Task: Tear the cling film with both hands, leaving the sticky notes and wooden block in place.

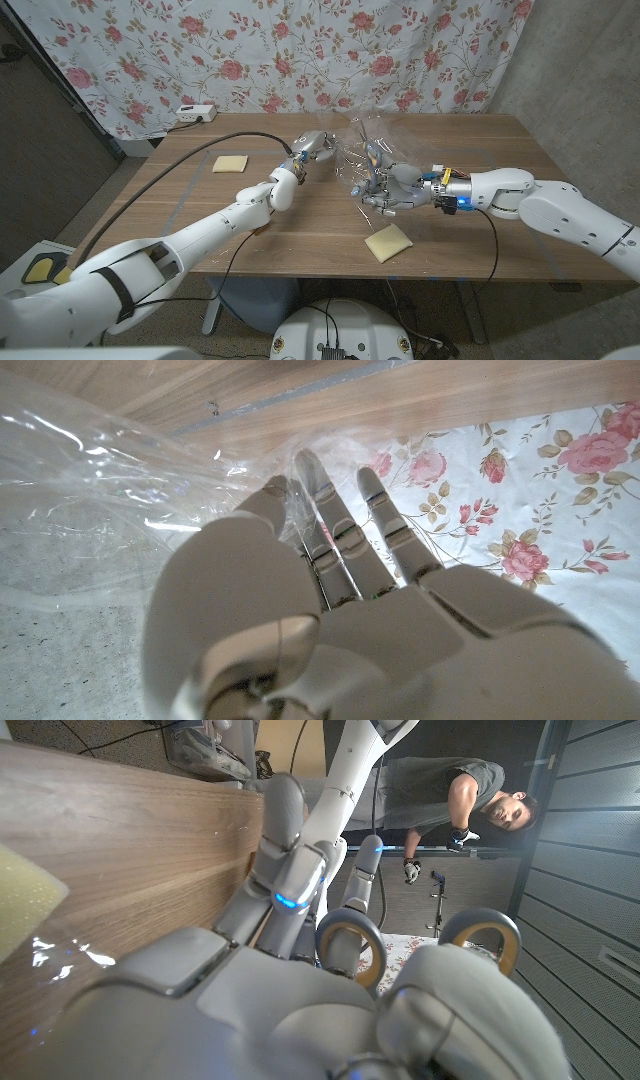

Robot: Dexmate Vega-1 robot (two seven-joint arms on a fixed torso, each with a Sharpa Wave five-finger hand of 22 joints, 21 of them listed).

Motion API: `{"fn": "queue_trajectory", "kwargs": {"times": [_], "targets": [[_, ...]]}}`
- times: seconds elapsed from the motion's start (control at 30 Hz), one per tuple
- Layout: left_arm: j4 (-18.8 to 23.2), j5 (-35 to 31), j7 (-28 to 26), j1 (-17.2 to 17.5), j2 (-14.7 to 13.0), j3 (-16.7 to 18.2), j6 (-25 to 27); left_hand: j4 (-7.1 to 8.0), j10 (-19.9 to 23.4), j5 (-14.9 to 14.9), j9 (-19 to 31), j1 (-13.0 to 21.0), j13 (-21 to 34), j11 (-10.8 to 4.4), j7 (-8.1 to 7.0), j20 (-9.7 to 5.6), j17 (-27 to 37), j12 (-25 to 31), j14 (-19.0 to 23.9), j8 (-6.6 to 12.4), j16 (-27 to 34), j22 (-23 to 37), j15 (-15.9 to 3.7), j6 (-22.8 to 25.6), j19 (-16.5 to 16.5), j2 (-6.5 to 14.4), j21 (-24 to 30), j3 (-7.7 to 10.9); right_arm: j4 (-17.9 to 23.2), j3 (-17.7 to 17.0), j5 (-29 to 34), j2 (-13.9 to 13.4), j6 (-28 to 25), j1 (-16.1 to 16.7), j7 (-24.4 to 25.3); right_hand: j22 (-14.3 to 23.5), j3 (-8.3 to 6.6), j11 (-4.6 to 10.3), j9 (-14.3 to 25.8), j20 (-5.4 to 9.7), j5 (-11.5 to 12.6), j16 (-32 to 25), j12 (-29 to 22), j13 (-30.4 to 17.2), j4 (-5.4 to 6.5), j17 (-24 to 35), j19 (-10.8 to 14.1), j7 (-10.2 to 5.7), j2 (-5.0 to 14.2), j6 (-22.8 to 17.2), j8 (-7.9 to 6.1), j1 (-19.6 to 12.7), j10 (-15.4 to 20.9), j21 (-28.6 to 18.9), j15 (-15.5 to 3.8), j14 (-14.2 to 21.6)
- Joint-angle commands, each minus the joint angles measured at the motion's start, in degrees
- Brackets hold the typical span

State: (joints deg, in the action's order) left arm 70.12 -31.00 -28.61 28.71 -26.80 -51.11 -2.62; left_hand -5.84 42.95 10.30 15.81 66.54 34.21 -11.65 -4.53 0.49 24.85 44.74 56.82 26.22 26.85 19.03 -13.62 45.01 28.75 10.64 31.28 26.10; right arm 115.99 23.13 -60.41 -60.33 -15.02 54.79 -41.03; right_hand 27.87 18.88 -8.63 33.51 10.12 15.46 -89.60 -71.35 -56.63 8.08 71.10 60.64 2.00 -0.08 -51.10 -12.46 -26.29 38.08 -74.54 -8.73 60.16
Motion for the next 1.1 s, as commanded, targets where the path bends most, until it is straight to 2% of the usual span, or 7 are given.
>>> {"fn": "queue_trajectory", "kwargs": {"times": [0.03, 0.1, 0.27, 0.47, 0.67, 0.77, 1.1], "targets": [[0.71, -0.81, -0.18, -0.31, -0.12, -0.23, -0.32, 0.03, 0.04, 0.24, 0.2, 0.02, 0.85, -0.04, -0.18, 0.1, 0.16, 0.34, 0.53, 0.09, -0.47, 0.27, 0.09, 0.21, -0.21, 0.18, 0.66, 0.75, 0.8, 2.74, 2.65, -0.01, -2.66, -3.17, -1.38, -0.22, 1.08, 8.48, -0.49, 2.29, -0.26, 0.39, 0.05, 0.03, 0.24, -0.04, 0.26, 5.77, -2.17, 0.52, 0.55, 1.84, 12.23, 0.45, -2.63, -1.64], [0.88, -0.68, -0.11, -0.15, -0.25, -0.13, -0.46, 0.02, 0.01, 0.24, 0.22, 0.01, 0.91, -0.03, -0.18, 0.12, 0.17, 0.34, 0.56, 0.11, -0.53, 0.31, 0.08, 0.25, -0.25, 0.17, 0.74, 0.78, 1.14, 2.85, 3.02, -0.27, -2.83, -3.4, -1.25, -0.42, 1.41, 8.44, -1.47, 2.31, 0.07, 0.54, 1.0, 1.61, 0.71, -0.1, 0.12, 6.21, -4.48, 1.17, 1.04, 4.39, 12.04, 0.82, -2.57, -2.08], [0.98, -0.94, -0.88, 0.3, -0.38, -0.09, -0.83, -0.02, -0.11, 0.24, 0.22, 0.0, 1.06, -0.03, -0.25, 0.06, 0.21, 0.35, 0.61, 0.11, -0.69, 0.4, 0.07, 0.3, -0.36, 0.1, 0.94, 0.85, 1.12, 3.51, 2.9, -0.21, -4.14, -4.28, -1.3, -0.63, 1.14, 8.33, -2.28, 2.32, 0.6, 0.61, 1.58, 2.71, 0.87, -0.12, 0.12, 6.42, -5.21, 1.9, 1.33, 5.83, 11.92, 1.12, -2.54, -2.29], [1.4, -1.7, -3.12, 0.98, -0.94, 0.07, -2.49, -0.07, -0.14, 0.25, 0.21, -0.03, 1.29, -0.04, -0.48, 0.1, 0.29, 0.41, 0.75, 0.08, -0.91, 0.55, 0.07, 0.34, -0.6, 0.08, 1.23, 0.97, 0.0, 5.18, 3.69, 0.93, -5.59, -6.3, -2.19, -0.24, 1.27, 7.73, -3.8, 2.31, 1.75, 0.63, 2.27, 4.49, 1.14, -0.14, 0.07, 6.88, -7.24, 2.3, 1.35, 9.44, 11.92, 1.29, -2.51, -2.36], [2.42, -2.21, -5.16, 1.98, -1.48, 0.67, -3.64, -0.12, -0.27, 0.27, 0.4, -0.08, 1.56, -0.01, -0.64, 0.08, 0.38, 0.45, 0.82, 0.17, -1.22, 0.72, 0.09, 0.4, -0.77, 0.05, 1.62, 1.1, -1.23, 6.39, 4.87, 1.78, -6.56, -8.22, -2.78, -0.4, 0.9, 7.93, -5.08, 2.32, 3.02, 0.58, 1.84, 4.49, 0.97, -0.13, 0.15, 6.91, -7.51, 2.44, 1.18, 11.49, 11.7, 1.72, -2.48, -2.41], [2.76, -2.58, -6.37, 2.53, -1.63, 0.93, -4.16, -0.14, -0.34, 0.29, 0.5, -0.1, 1.67, -0.01, -0.74, 0.07, 0.41, 0.45, 0.82, 0.22, -1.35, 0.79, 0.08, 0.39, -0.84, 0.02, 1.77, 1.15, -1.82, 6.91, 5.38, 2.02, -7.24, -9.06, -2.9, -0.18, 0.99, 7.39, -5.56, 2.32, 3.41, 0.58, 1.67, 4.31, 0.89, -0.12, -0.08, 7.22, -7.89, 3.02, 1.32, 12.23, 11.32, 1.78, -2.42, -2.55], [4.99, -2.97, -6.74, 4.39, -2.68, 2.03, -3.83, -0.21, -0.41, 0.33, 0.8, -0.12, 2.02, -0.05, -0.89, 0.08, 0.56, 0.53, 0.77, 0.4, -1.75, 0.99, 0.07, 0.51, -1.22, 0.01, 2.2, 1.3, -2.64, 7.75, 6.4, 2.39, -7.87, -10.49, -3.64, -0.25, 0.75, 7.43, -6.9, 2.32, 4.74, 0.55, 1.58, 5.2, 0.48, -0.13, -0.01, 7.33, -8.0, 3.47, 0.96, 13.42, 11.21, 2.19, -2.44, -2.85]]}}
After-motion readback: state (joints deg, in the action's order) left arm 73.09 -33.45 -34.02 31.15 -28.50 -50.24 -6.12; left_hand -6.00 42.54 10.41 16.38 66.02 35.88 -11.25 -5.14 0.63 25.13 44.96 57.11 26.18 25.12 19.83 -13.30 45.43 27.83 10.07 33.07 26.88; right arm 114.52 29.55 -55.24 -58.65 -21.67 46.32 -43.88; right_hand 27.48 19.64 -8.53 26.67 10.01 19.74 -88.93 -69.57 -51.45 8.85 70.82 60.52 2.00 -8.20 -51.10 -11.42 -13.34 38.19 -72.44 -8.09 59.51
